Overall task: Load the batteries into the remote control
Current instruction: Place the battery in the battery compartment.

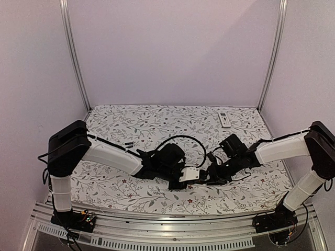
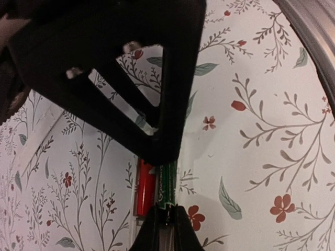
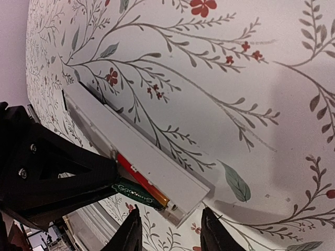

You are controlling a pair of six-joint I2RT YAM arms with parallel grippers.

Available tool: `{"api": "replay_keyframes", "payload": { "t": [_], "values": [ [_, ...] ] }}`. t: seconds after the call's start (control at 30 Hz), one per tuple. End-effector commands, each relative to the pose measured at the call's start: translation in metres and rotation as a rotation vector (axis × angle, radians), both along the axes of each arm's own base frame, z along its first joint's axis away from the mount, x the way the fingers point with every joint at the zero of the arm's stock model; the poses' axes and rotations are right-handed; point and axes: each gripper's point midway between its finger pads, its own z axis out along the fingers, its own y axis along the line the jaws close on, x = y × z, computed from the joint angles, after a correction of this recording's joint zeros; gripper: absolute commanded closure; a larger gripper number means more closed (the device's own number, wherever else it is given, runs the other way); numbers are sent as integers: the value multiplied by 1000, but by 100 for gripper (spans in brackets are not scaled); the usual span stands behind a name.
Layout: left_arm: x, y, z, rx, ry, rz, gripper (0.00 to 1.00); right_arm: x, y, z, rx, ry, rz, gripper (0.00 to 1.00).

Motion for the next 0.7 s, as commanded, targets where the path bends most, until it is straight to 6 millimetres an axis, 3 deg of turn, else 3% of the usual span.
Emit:
{"api": "replay_keyframes", "payload": {
  "t": [0.0,0.5,0.67],
  "values": [
    [-12,11,-35,94,51,-8,100,-5,9,-6,69,27,17,64],
    [2,8,-36,53,82,-43,100,-1,13,-6,67,8,83,66],
    [6,10,-36,47,98,-60,100,-5,11,20,125,-57,161,66]
  ]
}}
